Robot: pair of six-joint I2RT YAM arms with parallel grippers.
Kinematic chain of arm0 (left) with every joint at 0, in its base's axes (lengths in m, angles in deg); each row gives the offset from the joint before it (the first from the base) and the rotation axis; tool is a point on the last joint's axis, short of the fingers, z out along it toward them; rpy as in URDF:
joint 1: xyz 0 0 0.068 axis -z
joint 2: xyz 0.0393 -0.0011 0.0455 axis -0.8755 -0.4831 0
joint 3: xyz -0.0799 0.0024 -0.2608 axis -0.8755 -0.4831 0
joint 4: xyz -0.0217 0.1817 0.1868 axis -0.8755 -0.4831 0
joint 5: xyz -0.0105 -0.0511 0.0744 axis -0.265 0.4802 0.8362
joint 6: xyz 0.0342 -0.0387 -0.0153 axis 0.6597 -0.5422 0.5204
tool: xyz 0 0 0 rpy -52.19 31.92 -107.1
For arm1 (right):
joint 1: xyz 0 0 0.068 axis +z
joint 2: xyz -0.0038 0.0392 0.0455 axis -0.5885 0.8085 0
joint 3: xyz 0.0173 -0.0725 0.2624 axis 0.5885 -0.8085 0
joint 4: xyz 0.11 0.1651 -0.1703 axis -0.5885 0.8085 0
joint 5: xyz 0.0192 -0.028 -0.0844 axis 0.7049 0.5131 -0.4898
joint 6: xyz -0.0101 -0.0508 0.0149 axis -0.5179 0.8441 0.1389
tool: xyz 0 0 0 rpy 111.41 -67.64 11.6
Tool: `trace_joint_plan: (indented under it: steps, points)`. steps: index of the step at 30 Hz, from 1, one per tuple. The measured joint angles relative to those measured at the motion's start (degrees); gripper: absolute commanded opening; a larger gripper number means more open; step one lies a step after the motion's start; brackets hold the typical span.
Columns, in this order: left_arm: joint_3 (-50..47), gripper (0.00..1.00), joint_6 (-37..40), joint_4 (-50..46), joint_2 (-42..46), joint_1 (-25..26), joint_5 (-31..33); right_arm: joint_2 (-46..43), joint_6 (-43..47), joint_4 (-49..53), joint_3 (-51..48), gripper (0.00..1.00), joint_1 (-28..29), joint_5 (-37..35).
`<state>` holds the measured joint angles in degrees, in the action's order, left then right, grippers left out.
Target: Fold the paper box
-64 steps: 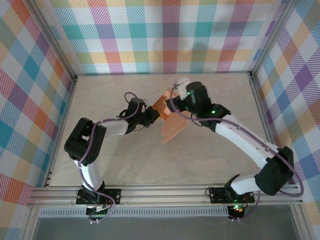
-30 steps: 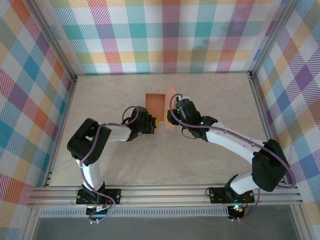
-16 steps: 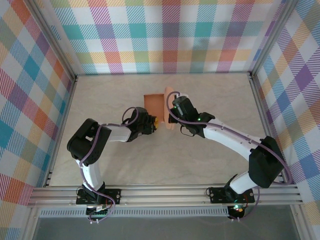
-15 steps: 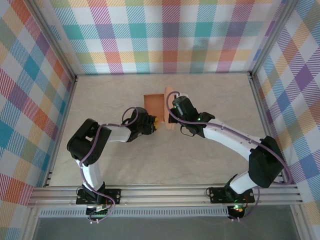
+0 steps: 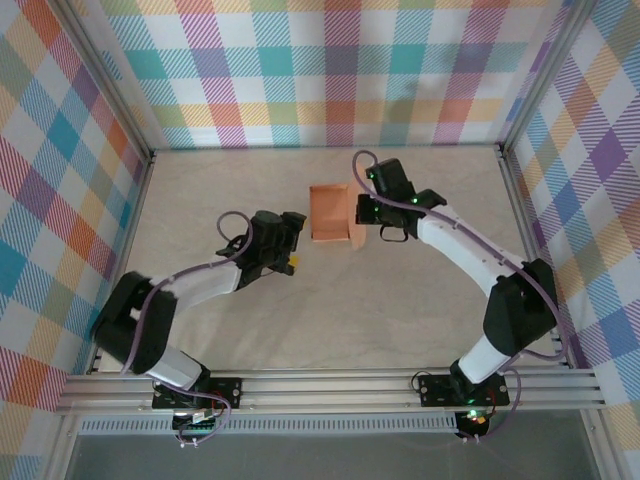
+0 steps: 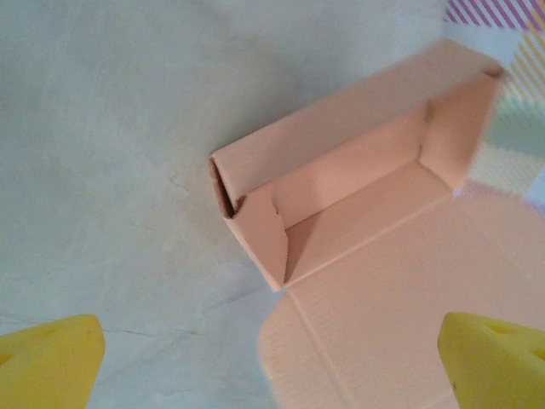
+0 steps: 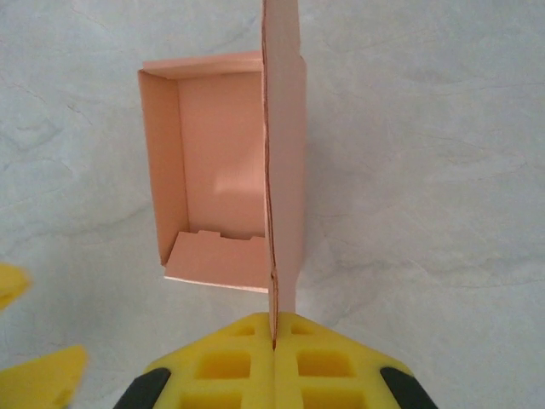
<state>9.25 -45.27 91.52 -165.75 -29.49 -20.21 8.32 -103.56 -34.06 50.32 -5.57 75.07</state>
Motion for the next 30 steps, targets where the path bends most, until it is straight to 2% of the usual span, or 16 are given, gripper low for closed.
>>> trace_joint_plan:
  steps: [4,7,10,14,20,30]
  points:
    - [3.87,1.00,15.67,-10.19,7.93,0.17,6.10,2.62,3.93,6.99,5.86,0.00,-2.97,4.59]
    - [5.01,1.00,23.96,-15.45,11.54,0.07,9.16,4.31,6.73,12.09,9.42,0.00,-4.55,8.39]
    - [4.87,1.00,29.03,-20.26,13.18,-0.07,11.50,7.52,9.75,18.10,14.93,0.00,-5.46,11.76]
    - [4.04,1.00,31.95,-25.42,15.41,-0.44,12.24,12.33,14.14,25.31,22.05,0.00,-5.49,15.52]
    - [3.39,1.00,33.75,-31.61,20.81,-1.84,12.37,17.64,19.61,31.80,27.91,0.00,-4.61,17.11]
    - [-0.02,1.00,31.98,-33.42,23.61,-2.54,11.93,20.57,26.93,38.14,31.87,0.00,-3.63,19.98]
